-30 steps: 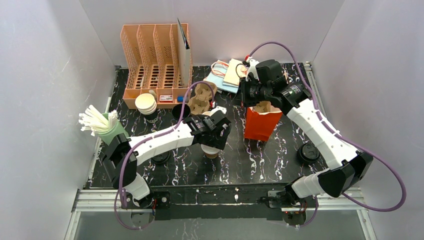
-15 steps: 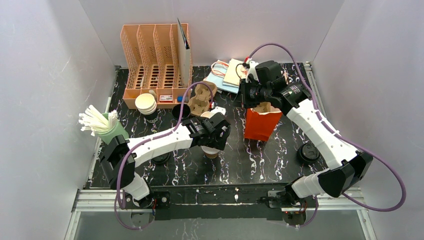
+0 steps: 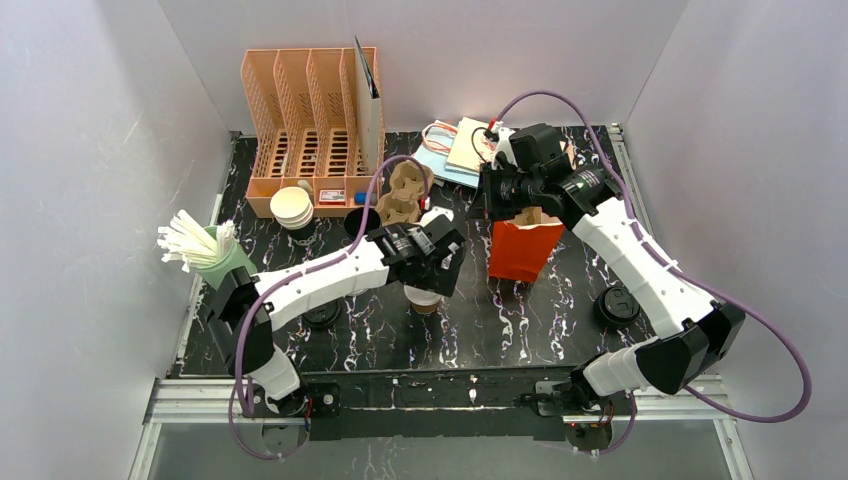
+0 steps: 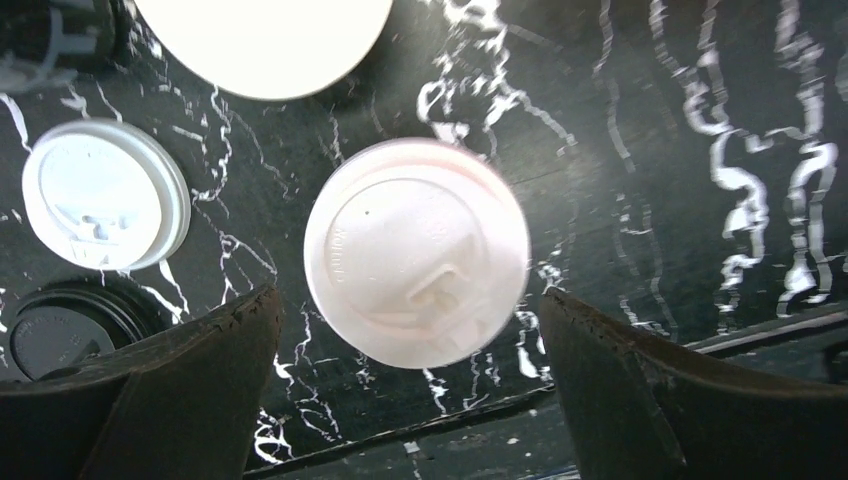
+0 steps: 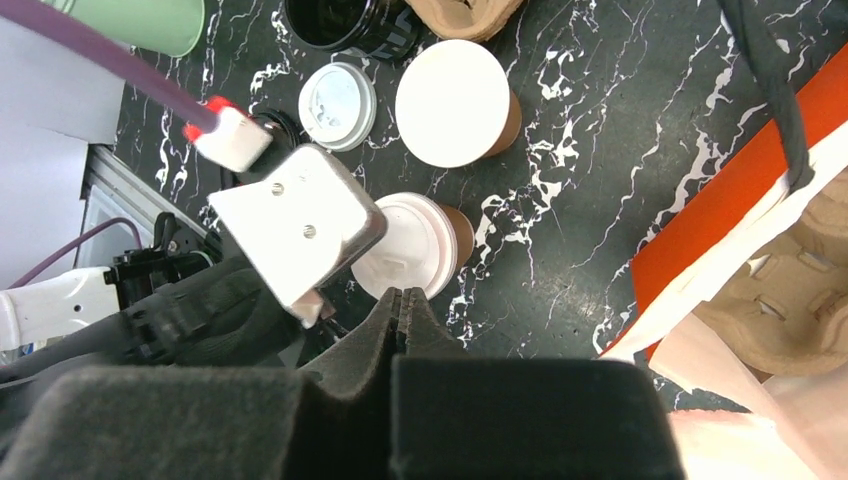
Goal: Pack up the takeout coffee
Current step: Close the cup lid on the coffee cup.
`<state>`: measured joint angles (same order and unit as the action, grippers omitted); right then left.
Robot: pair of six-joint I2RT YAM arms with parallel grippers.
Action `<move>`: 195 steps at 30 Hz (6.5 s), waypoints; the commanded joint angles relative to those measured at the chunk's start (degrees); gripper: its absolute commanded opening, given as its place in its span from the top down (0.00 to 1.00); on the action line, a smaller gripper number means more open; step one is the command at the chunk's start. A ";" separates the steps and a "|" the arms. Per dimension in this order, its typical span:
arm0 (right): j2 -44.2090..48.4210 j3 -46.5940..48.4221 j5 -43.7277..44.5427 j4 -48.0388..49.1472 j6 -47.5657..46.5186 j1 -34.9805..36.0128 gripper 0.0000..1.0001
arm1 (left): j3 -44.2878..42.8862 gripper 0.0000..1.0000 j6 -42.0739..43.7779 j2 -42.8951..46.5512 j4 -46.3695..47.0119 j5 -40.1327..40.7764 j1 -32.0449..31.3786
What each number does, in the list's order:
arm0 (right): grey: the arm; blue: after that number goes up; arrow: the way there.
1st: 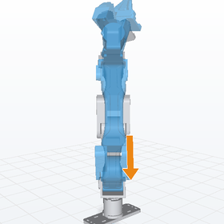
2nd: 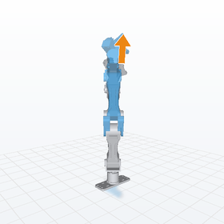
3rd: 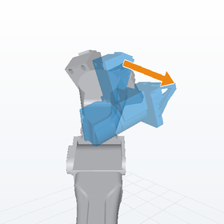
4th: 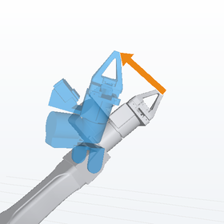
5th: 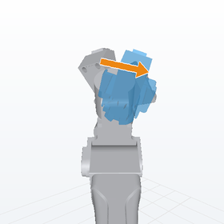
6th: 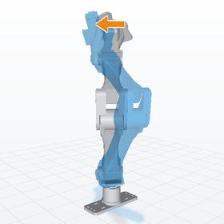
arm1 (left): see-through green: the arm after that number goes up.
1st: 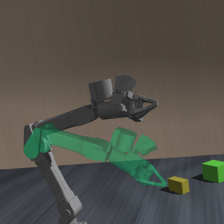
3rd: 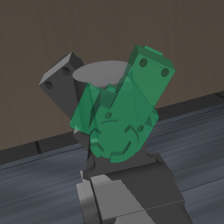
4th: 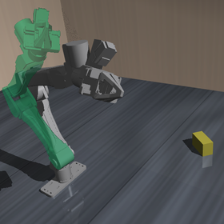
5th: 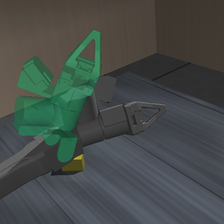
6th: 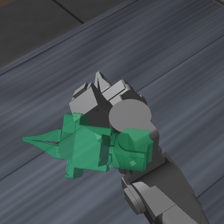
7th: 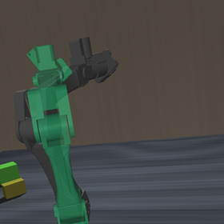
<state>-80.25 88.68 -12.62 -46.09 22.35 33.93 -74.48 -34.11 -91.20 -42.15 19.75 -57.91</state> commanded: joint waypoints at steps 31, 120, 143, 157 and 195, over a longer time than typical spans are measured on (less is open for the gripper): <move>-9.67 -5.10 12.30 5.11 -19.73 25.13 0.02 | 16.74 0.25 -18.18 28.79 1.29 -31.23 28.33; -23.14 -4.53 14.95 0.21 -19.93 23.50 0.17 | 29.73 0.36 -26.07 22.99 12.24 -46.15 37.87; -19.79 -17.14 20.35 6.00 -17.69 24.58 0.22 | 31.77 0.37 -27.45 23.63 13.23 -45.51 37.87; -20.41 -20.82 21.54 7.29 -16.53 25.13 0.23 | 33.38 0.38 -28.42 25.21 13.35 -45.49 37.87; -15.06 -2.74 18.03 -0.47 -10.46 22.63 0.02 | 14.71 0.33 -9.99 23.26 -8.29 -25.28 37.87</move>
<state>-97.10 84.64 6.68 -44.62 10.22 58.00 -56.16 -49.34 -69.23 -42.89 -12.53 -20.36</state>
